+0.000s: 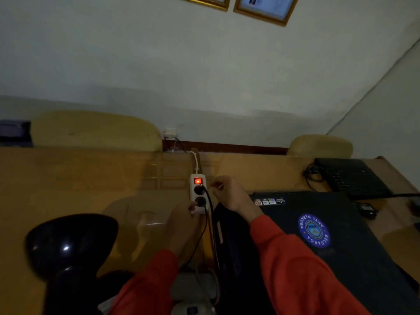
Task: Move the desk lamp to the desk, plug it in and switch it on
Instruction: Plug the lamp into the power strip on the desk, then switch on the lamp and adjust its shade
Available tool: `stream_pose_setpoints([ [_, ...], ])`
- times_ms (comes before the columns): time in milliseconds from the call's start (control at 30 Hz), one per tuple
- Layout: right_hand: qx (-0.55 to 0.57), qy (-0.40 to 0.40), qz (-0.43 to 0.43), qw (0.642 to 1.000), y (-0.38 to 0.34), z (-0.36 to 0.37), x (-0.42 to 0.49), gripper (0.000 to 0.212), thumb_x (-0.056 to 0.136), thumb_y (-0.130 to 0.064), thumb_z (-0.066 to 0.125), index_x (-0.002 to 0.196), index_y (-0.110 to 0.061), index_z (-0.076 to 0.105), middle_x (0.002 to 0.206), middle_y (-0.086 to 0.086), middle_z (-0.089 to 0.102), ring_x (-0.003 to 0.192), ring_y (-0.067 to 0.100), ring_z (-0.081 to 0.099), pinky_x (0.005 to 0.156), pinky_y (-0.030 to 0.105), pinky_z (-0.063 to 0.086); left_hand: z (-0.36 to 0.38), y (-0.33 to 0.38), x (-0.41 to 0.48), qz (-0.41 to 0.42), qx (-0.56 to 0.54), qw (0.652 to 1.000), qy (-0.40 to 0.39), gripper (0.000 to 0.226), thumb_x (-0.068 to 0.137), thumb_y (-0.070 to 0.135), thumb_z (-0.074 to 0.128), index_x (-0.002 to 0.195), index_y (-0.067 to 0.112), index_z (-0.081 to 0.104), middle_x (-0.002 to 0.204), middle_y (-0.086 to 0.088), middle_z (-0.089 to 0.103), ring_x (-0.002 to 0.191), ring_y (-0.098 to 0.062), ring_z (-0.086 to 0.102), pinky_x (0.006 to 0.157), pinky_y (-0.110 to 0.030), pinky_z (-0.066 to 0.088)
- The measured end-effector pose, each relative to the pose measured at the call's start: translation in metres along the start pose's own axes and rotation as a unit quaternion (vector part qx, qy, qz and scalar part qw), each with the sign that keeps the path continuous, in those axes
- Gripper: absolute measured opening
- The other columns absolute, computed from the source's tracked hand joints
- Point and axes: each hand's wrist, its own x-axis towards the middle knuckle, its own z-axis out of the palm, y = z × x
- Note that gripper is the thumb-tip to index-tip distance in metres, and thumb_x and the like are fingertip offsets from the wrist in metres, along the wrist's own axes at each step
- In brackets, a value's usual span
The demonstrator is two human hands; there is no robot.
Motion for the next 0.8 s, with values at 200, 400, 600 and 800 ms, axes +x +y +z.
stream_pose_setpoints([
  [200,0.118,0.055,0.006,0.991,-0.054,-0.006,-0.062,0.015,0.091,-0.012,0.058,0.101,-0.007,0.069,0.099,0.011,0.07,0.081,0.014,0.063,0.066,0.018,0.054,-0.035,0.038,-0.091,0.077,0.015,0.997,0.02,0.017,0.09,0.022,0.06,0.096,0.012,0.071,0.098,-0.011,0.073,0.089,-0.022,0.067,0.081,-0.029,0.055],
  [400,0.237,0.103,0.016,0.966,-0.117,0.007,-0.148,0.015,0.087,-0.007,0.062,0.098,-0.011,0.072,0.086,0.002,0.07,0.074,0.01,0.063,0.061,0.002,0.045,-0.082,0.058,-0.188,0.16,0.036,0.985,-0.045,0.017,0.091,0.008,0.058,0.1,-0.004,0.066,0.099,-0.018,0.07,0.089,-0.023,0.064,0.083,-0.028,0.053],
  [600,0.342,0.086,0.001,0.936,-0.171,0.027,-0.207,0.012,0.089,-0.009,0.061,0.098,-0.014,0.067,0.088,0.005,0.069,0.082,0.02,0.068,0.074,0.029,0.056,-0.151,0.029,-0.247,0.178,0.013,0.981,-0.078,0.025,0.092,0.013,0.058,0.117,0.019,0.062,0.103,0.024,0.058,0.09,0.021,0.055,0.081,0.002,0.041],
  [800,0.372,0.07,0.009,0.925,-0.218,0.056,-0.23,0.04,0.082,-0.034,0.071,0.117,-0.022,0.057,0.104,-0.007,0.062,0.095,0.014,0.064,0.068,0.015,0.055,-0.21,-0.038,-0.259,0.049,-0.128,0.99,-0.017,0.022,0.093,0.003,0.054,0.08,0.013,0.069,0.068,-0.003,0.07,0.06,-0.012,0.064,0.053,-0.018,0.05],
])
